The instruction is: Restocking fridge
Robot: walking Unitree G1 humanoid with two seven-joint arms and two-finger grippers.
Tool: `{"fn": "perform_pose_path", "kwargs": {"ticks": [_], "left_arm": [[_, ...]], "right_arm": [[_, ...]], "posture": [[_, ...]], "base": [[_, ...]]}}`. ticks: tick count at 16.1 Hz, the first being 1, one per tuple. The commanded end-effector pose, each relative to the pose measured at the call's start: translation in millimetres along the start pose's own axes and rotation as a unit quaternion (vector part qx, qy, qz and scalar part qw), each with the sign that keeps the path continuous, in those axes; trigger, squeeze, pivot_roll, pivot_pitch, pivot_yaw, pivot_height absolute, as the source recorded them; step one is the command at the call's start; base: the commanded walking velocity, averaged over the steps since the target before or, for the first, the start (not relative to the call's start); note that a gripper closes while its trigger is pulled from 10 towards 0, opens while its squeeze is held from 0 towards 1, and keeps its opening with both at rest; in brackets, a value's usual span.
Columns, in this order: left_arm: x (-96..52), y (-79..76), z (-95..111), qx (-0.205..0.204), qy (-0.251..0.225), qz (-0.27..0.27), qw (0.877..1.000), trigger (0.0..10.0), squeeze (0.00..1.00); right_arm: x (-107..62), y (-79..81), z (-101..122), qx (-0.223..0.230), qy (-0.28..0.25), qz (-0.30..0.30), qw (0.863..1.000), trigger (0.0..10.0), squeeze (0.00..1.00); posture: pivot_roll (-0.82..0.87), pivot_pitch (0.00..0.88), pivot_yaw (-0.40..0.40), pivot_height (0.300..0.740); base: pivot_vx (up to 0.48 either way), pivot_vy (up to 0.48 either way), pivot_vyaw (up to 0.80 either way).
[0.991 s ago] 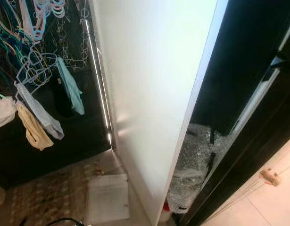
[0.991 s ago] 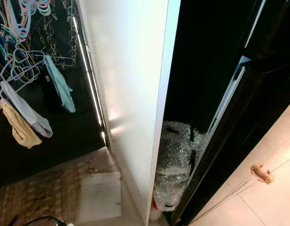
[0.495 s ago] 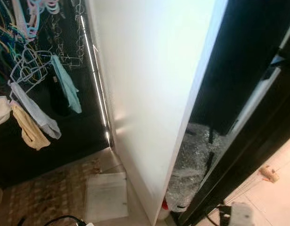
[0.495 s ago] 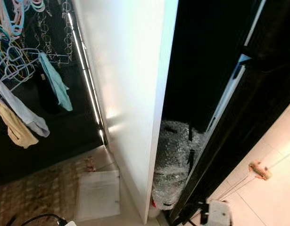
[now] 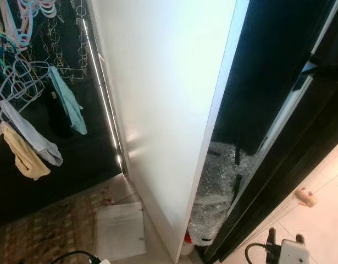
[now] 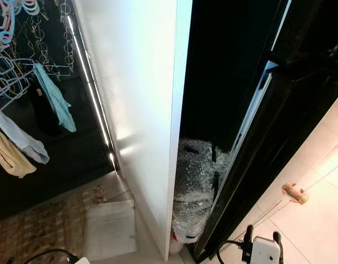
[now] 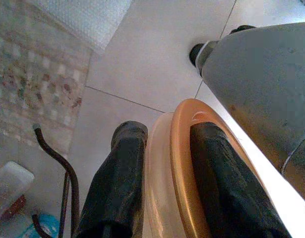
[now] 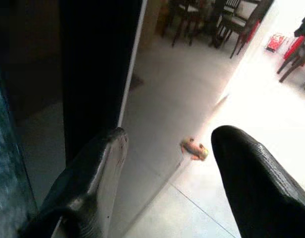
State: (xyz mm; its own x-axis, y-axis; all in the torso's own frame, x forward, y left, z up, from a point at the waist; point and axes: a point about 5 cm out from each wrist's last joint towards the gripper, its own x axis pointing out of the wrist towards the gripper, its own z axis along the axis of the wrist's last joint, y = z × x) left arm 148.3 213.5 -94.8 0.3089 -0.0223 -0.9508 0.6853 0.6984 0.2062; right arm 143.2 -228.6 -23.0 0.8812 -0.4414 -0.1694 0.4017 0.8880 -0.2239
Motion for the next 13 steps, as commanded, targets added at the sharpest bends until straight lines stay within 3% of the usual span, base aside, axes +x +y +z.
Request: {"fn": "perform_pose_path", "kwargs": {"ticks": [1, 4, 5, 7, 13], "left_arm": [[-0.9, 3.1, -2.8, 0.009, 0.004, 0.002, 1.000, 10.0, 0.00], [-1.2, 4.3, -3.1, 0.012, 0.004, 0.003, 1.000, 10.0, 0.00], [-1.3, 5.1, -3.0, 0.014, 0.004, 0.004, 1.000, 10.0, 0.00], [-1.3, 5.3, -2.6, 0.015, 0.004, 0.004, 1.000, 10.0, 0.00], [-1.2, 3.2, -4.5, 0.014, 0.006, 0.000, 1.000, 10.0, 0.00]], "right_arm": [[-2.2, 1.7, 5.6, 0.005, -0.014, 0.005, 1.000, 10.0, 0.00], [-5.1, 8.0, 27.0, -0.038, -0.069, 0.040, 0.996, 10.0, 0.00], [2.2, 6.5, 45.4, -0.036, -0.105, 0.035, 0.993, 10.0, 0.00], [9.8, 4.4, 60.2, -0.035, -0.128, 0.029, 0.991, 10.0, 0.00], [13.0, -8.5, 61.8, -0.035, -0.097, -0.034, 0.994, 10.0, 0.00]], "posture": [[-0.16, 0.000, 0.003, 0.723], [-0.17, 0.000, 0.010, 0.723], [-0.18, 0.000, 0.013, 0.723], [-0.18, 0.000, 0.010, 0.723], [-0.18, 0.000, 0.009, 0.723]], "base": [[0.000, 0.000, 0.00], [0.000, 0.000, 0.00], [0.000, 0.000, 0.00], [0.000, 0.000, 0.00], [0.000, 0.000, 0.00]]}}
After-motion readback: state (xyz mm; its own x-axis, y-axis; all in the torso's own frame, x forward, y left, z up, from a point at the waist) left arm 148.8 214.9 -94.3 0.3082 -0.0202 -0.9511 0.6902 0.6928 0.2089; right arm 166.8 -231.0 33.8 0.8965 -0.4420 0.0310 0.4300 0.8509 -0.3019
